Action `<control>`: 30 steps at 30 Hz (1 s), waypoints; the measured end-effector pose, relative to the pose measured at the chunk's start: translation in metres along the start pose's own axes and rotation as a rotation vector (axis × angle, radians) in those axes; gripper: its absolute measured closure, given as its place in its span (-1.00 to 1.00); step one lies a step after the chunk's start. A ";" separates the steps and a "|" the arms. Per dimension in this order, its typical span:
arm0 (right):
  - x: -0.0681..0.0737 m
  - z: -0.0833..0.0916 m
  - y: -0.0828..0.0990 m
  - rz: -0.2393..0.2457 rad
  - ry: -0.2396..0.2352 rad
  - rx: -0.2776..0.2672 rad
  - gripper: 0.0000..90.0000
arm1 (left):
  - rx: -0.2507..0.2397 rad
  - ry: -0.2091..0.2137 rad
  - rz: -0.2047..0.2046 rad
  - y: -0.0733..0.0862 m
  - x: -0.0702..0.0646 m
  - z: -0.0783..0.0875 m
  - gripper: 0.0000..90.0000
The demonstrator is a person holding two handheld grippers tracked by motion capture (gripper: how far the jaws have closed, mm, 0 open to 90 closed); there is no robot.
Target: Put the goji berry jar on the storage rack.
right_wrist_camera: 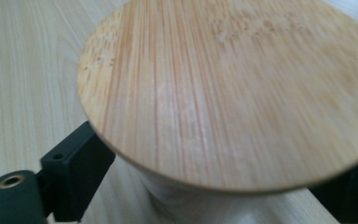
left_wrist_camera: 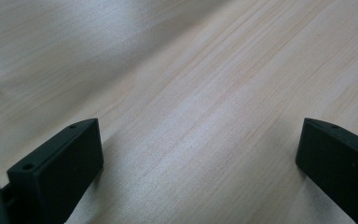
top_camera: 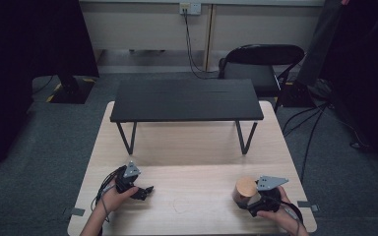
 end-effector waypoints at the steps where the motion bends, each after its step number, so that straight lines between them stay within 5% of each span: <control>1: 0.000 0.000 -0.001 0.013 -0.002 0.003 -0.65 | -0.001 0.000 0.001 0.000 0.000 0.000 -1.00; 10: -0.001 -0.001 0.001 0.035 0.004 -0.010 -0.45 | 0.000 0.000 0.000 0.000 0.000 0.000 -1.00; 23: 0.003 -0.003 -0.006 0.082 0.007 0.007 -0.43 | 0.000 0.000 0.000 0.000 0.000 0.000 -1.00; 30: 0.003 -0.002 -0.014 0.051 -0.007 -0.016 -0.43 | 0.002 0.000 -0.004 0.000 0.000 0.000 -1.00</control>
Point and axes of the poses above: each handheld gripper's, and its own axes: z roughly backward along the jaws, y roughly out of its underside, x roughly to its left, the point moved 2 cm from there along -z, roughly forward along the jaws, and after that the axes turned 2 degrees about z, right-handed, at the moved point
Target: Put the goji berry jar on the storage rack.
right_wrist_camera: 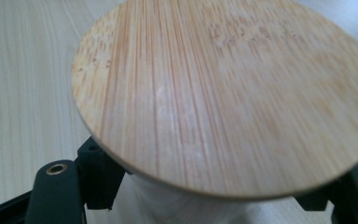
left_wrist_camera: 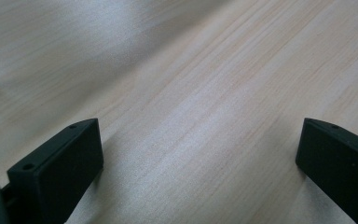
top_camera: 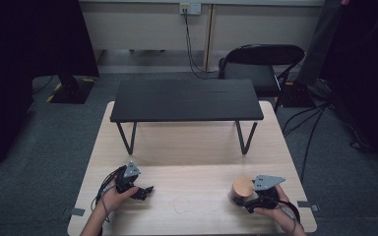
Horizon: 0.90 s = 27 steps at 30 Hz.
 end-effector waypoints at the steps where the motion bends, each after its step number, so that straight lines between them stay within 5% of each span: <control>1: 0.000 0.001 -0.002 -0.003 -0.002 -0.003 -0.43 | -0.003 0.000 0.004 0.000 0.000 0.000 -1.00; 13: 0.001 0.009 -0.038 -0.001 -0.003 0.009 -0.43 | -0.003 0.000 0.005 0.000 0.000 0.000 -1.00; 27: -0.006 0.021 -0.101 0.000 -0.005 -0.004 -0.43 | -0.003 -0.001 0.005 0.000 0.000 0.000 -1.00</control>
Point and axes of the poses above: each handheld gripper's, and its own axes: z roughly backward along the jaws, y roughly out of its underside, x roughly to its left, the point moved 2 cm from there along -z, roughly forward along the jaws, and after that the axes turned 2 degrees about z, right-handed, at the moved point
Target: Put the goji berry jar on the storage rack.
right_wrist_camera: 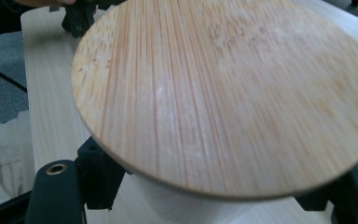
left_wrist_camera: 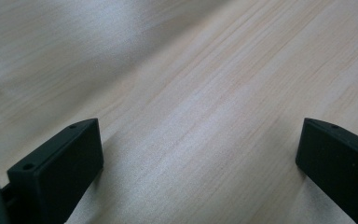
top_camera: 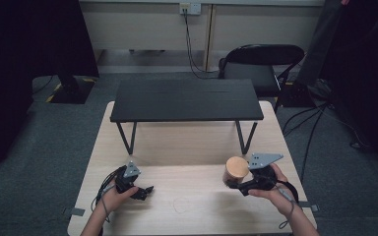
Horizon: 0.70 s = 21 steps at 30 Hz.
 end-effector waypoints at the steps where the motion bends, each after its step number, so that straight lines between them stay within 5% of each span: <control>1: -0.001 0.001 -0.005 -0.003 0.000 -0.001 -0.43 | 0.000 0.000 0.000 0.000 0.000 0.000 -1.00; 21: -0.007 0.019 -0.106 0.034 0.017 -0.002 -0.43 | 0.003 0.000 -0.004 0.000 0.000 0.000 -1.00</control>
Point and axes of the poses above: each handheld gripper's, and its own axes: z roughly backward along the jaws, y roughly out of its underside, x roughly to its left, the point moved 2 cm from there along -z, roughly forward along the jaws, and after that the axes turned 2 degrees about z, right-handed, at the moved point
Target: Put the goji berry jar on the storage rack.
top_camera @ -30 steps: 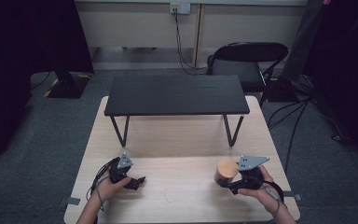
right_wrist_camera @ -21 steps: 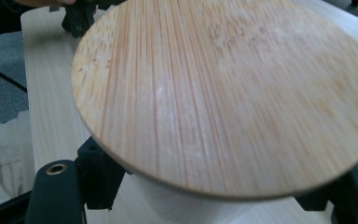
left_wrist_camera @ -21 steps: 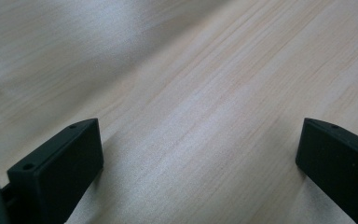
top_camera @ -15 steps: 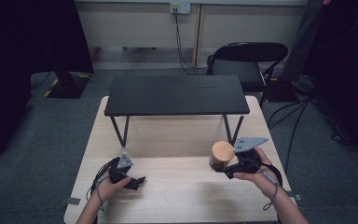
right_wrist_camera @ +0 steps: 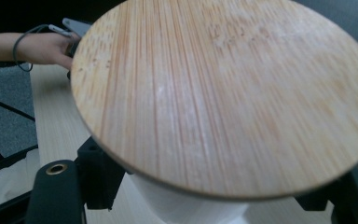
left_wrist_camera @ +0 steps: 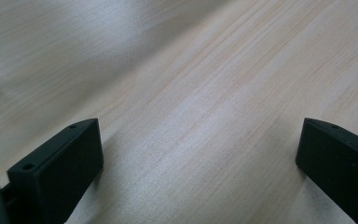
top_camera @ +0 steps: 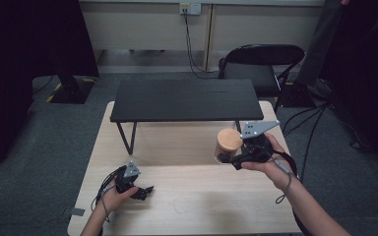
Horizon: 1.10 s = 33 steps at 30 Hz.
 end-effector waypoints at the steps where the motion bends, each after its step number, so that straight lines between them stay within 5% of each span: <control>1: 0.000 0.000 -0.005 -0.002 0.002 0.001 -0.43 | -0.003 0.000 0.004 0.000 0.000 0.000 -1.00; 16: -0.010 -0.029 -0.064 0.009 0.051 0.024 -0.43 | -0.003 0.000 0.004 0.000 0.000 0.000 -1.00; 33: -0.044 -0.060 -0.095 -0.094 0.161 0.028 -0.43 | -0.003 0.000 0.001 0.000 0.000 0.000 -1.00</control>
Point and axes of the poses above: each handheld gripper's, and its own axes: z roughly backward along the jaws, y roughly out of its underside, x roughly to its left, the point moved 2 cm from there along -z, roughly forward along the jaws, and after that the axes turned 2 degrees about z, right-handed, at the moved point
